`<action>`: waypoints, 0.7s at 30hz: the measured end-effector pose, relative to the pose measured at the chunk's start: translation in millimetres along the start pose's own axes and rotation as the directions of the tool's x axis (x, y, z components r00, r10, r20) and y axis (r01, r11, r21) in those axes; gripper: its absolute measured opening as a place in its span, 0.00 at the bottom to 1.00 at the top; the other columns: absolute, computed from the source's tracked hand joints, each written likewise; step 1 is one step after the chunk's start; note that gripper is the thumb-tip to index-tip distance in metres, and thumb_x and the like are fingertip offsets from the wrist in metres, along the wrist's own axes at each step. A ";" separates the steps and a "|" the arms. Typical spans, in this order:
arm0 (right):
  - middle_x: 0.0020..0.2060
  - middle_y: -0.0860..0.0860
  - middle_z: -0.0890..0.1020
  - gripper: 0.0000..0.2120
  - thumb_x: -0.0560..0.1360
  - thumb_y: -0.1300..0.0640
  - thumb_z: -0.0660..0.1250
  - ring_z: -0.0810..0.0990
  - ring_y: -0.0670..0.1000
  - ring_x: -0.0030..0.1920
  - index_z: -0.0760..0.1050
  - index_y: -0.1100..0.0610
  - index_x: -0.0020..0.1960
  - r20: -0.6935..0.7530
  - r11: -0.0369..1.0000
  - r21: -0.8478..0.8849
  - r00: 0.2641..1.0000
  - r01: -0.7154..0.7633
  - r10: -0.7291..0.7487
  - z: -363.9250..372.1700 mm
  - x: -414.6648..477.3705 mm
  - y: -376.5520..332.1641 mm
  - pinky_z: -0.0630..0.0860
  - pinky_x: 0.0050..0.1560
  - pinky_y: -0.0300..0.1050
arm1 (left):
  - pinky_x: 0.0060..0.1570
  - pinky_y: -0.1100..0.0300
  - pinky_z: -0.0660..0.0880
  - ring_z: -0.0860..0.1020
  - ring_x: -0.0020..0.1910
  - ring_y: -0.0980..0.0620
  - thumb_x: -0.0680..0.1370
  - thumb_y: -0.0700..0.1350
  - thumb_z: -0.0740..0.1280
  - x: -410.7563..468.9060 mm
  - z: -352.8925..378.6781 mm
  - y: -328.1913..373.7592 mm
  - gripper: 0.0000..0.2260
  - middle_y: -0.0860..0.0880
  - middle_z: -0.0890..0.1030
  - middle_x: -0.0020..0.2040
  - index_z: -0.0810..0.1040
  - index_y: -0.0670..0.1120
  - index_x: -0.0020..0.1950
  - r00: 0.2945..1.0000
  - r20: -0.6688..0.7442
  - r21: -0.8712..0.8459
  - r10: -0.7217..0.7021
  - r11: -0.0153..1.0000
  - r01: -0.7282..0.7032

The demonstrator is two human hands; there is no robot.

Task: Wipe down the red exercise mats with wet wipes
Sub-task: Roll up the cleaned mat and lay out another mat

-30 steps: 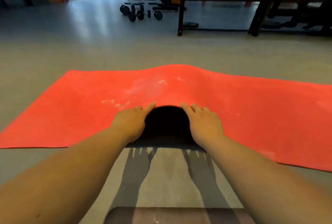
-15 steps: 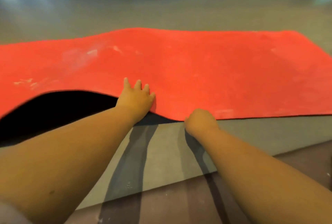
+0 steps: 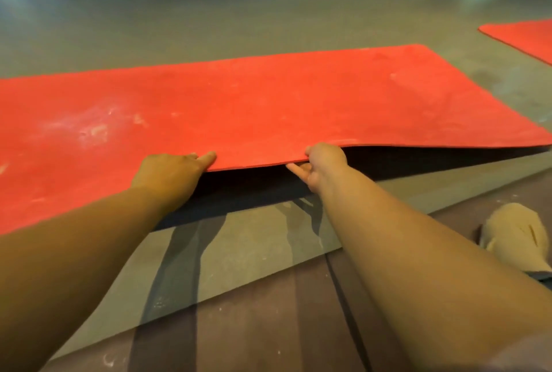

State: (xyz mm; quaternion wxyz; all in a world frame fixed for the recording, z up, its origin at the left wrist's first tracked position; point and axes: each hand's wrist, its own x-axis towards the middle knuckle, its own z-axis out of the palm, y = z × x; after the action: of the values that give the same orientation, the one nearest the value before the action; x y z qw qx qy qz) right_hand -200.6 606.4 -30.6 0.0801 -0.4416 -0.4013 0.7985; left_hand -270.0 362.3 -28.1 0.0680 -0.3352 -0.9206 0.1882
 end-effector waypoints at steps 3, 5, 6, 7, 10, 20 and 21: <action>0.46 0.60 0.78 0.18 0.78 0.71 0.53 0.79 0.59 0.45 0.69 0.62 0.65 -0.096 0.997 -0.060 0.994 0.052 -0.058 -23.8 -11.5 -37.2 0.74 0.17 0.51 | 0.34 0.58 0.65 0.80 0.55 0.48 0.81 0.42 0.50 4.2 -35.1 26.4 0.30 0.60 0.57 0.77 0.42 0.66 0.75 0.993 -0.039 -0.033 0.108 0.994 -0.109; 0.40 0.57 0.78 0.15 0.78 0.70 0.51 0.78 0.56 0.40 0.70 0.60 0.60 -0.089 0.991 -0.090 0.990 0.099 -0.107 -45.9 -21.1 -66.5 0.76 0.22 0.51 | 0.35 0.58 0.66 0.80 0.56 0.47 0.81 0.41 0.50 9.7 -60.0 53.9 0.31 0.61 0.52 0.77 0.42 0.67 0.75 0.982 -0.077 -0.066 0.172 0.982 -0.177; 0.38 0.56 0.77 0.14 0.79 0.70 0.50 0.78 0.54 0.41 0.70 0.59 0.57 -0.081 0.988 -0.104 0.989 0.112 -0.121 -58.9 -24.9 -80.5 0.77 0.28 0.52 | 0.36 0.58 0.66 0.80 0.56 0.47 0.80 0.41 0.50 13.6 -70.3 69.2 0.31 0.61 0.51 0.77 0.42 0.66 0.75 0.977 -0.093 -0.092 0.194 0.975 -0.202; 0.38 0.55 0.76 0.12 0.79 0.70 0.50 0.78 0.54 0.42 0.69 0.59 0.54 -0.086 0.985 -0.117 0.987 0.124 -0.135 -73.1 -27.1 -93.6 0.77 0.34 0.52 | 0.38 0.57 0.67 0.79 0.58 0.46 0.80 0.40 0.50 18.3 -79.2 85.4 0.31 0.61 0.51 0.78 0.43 0.66 0.76 0.971 -0.111 -0.123 0.211 0.967 -0.224; 0.38 0.54 0.77 0.11 0.80 0.69 0.50 0.77 0.52 0.37 0.69 0.58 0.52 -0.152 0.985 -0.093 0.976 0.142 -0.155 -118.1 -25.0 -124.2 0.77 0.30 0.51 | 0.45 0.55 0.73 0.78 0.60 0.45 0.80 0.40 0.50 36.0 -99.7 133.7 0.30 0.60 0.50 0.78 0.44 0.63 0.76 0.955 -0.155 -0.191 0.252 0.941 -0.280; 0.67 0.58 0.70 0.17 0.82 0.64 0.50 0.72 0.56 0.63 0.67 0.60 0.68 -0.220 0.986 -0.154 0.970 0.071 -0.104 -222.7 38.5 -157.8 0.76 0.47 0.53 | 0.40 0.53 0.67 0.76 0.60 0.42 0.81 0.40 0.50 106.9 -116.9 277.3 0.27 0.51 0.60 0.77 0.48 0.56 0.78 0.926 -0.056 -0.133 0.373 0.916 -0.378; 0.66 0.58 0.71 0.17 0.81 0.64 0.50 0.72 0.56 0.63 0.67 0.59 0.68 -0.206 0.983 -0.170 0.973 0.073 -0.108 -227.4 44.4 -158.1 0.77 0.45 0.52 | 0.38 0.53 0.67 0.76 0.60 0.41 0.81 0.39 0.50 113.2 -117.8 288.5 0.26 0.50 0.62 0.76 0.49 0.56 0.78 0.925 -0.047 -0.129 0.376 0.916 -0.379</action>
State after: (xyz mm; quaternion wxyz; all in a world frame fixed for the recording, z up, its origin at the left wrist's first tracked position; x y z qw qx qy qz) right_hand -87.9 862.6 -12.0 0.1233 -0.5114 -0.4734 0.7065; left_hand -156.4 673.8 -32.9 0.0175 -0.5122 -0.8486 0.1311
